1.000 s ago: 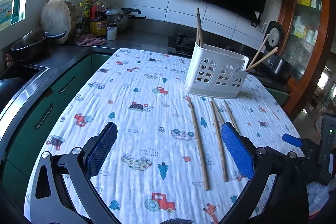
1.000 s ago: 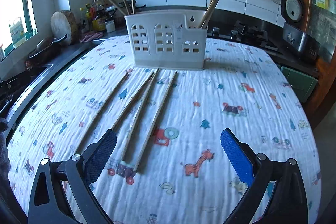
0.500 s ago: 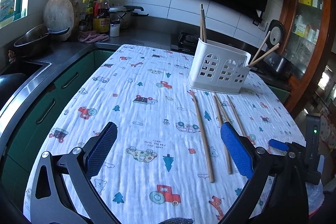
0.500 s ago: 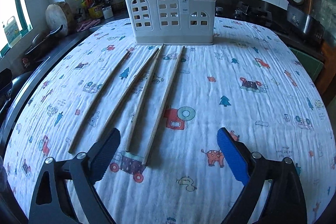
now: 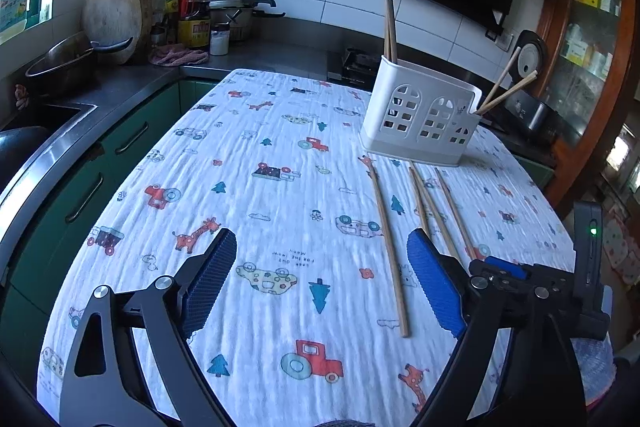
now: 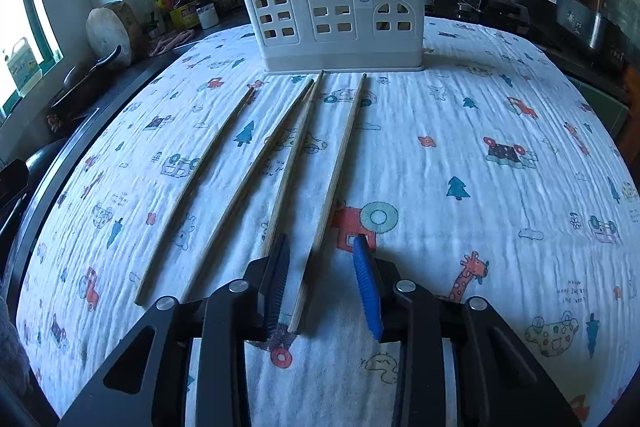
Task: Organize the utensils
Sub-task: 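Move both open grippers back to the chopsticks on the cloth, then close the left gripper on a chopstick while the right gripper grasps another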
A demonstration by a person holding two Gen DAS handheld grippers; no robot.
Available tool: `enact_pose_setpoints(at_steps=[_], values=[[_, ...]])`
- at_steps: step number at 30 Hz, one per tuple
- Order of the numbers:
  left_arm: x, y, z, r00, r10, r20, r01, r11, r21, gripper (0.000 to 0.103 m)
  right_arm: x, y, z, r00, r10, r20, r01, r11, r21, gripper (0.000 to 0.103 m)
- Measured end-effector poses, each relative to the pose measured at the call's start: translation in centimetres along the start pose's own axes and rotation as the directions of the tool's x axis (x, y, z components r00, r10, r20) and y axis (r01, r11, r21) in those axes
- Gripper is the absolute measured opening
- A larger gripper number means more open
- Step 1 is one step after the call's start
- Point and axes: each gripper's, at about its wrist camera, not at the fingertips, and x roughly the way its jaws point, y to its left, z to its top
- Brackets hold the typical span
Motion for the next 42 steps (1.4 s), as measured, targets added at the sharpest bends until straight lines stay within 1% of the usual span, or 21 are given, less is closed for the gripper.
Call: enact_pose_setpoints(at_steps=[3, 4, 6, 7, 9, 12, 17, 19, 20, 22, 23, 28, 32, 35, 42], values=[[0.1, -0.2, -0.2, 1.0, -0.001, -0.007, 0.001, 1.0, 0.007, 0.082, 0.2, 0.5, 0.1, 1.0, -0.013, 0.002, 0.013, 1.0, -0.017, 0.023], [0.2, -0.3, -0.2, 1.0, 0.0, -0.01, 0.0, 1.0, 0.007, 0.079, 0.2, 0.8, 0.0, 1.0, -0.023, 0.003, 0.023, 0.999, -0.025, 0.022], [0.3, -0.4, -0.3, 1.0, 0.002, -0.02, -0.002, 1.0, 0.004, 0.073, 0.5, 1.1, 0.0, 0.999, -0.037, 0.001, 0.037, 0.998, -0.041, 0.016], [0.5, -0.4, -0.4, 1.0, 0.001, -0.027, -0.001, 1.0, 0.002, 0.069, 0.5, 1.3, 0.0, 0.999, -0.052, 0.003, 0.052, 0.997, -0.051, 0.015], [0.7, -0.4, -0.7, 0.999, -0.001, -0.039, 0.001, 1.0, -0.001, 0.066, 0.5, 1.5, -0.1, 0.998, -0.067, 0.004, 0.067, 0.996, -0.063, 0.011], [1.2, -0.6, -1.1, 0.998, -0.004, -0.058, 0.004, 1.0, -0.001, 0.062, 0.6, 1.5, -0.2, 0.997, -0.08, 0.005, 0.08, 0.994, -0.07, 0.01], [2.0, -1.9, -1.8, 0.995, -0.03, -0.092, 0.033, 0.999, 0.022, 0.055, 0.1, 0.6, 0.0, 0.997, -0.075, 0.02, 0.076, 0.997, -0.029, 0.008], [2.5, -2.7, -2.2, 0.993, -0.041, -0.111, 0.045, 0.998, 0.037, 0.048, -0.3, 0.2, 0.0, 0.997, -0.071, 0.032, 0.072, 0.997, -0.015, 0.008], [2.8, -3.1, -2.3, 0.991, -0.048, -0.122, 0.054, 0.998, 0.042, 0.047, -0.5, 0.0, 0.1, 0.997, -0.07, 0.039, 0.071, 0.997, -0.01, 0.008], [3.5, -4.0, -2.8, 0.987, -0.064, -0.147, 0.072, 0.996, 0.053, 0.039, -1.3, -0.3, 0.3, 0.995, -0.072, 0.063, 0.073, 0.997, -0.006, 0.007], [3.9, -4.5, -2.9, 0.985, -0.071, -0.158, 0.081, 0.995, 0.058, 0.038, -1.6, -0.4, 0.3, 0.995, -0.073, 0.074, 0.073, 0.997, -0.005, 0.007], [5.7, -5.9, -3.5, 0.972, -0.101, -0.211, 0.115, 0.992, 0.055, 0.024, -4.0, -1.1, 0.9, 0.987, -0.067, 0.143, 0.067, 0.998, 0.002, 0.007], [6.8, -6.7, -3.7, 0.968, -0.093, -0.233, 0.111, 0.992, 0.064, 0.019, -5.6, -1.5, 1.4, 0.981, -0.057, 0.188, 0.058, 0.998, 0.002, 0.007], [7.6, -6.8, -3.5, 0.966, -0.091, -0.243, 0.106, 0.993, 0.048, 0.014, -6.7, -1.7, 1.7, 0.975, -0.049, 0.216, 0.051, 0.999, 0.0, 0.007], [9.0, -7.2, -3.3, 0.964, -0.03, -0.264, 0.048, 0.997, 0.059, 0.012, -8.9, -1.9, 2.4, 0.963, -0.025, 0.267, 0.03, 0.999, -0.014, 0.007]])
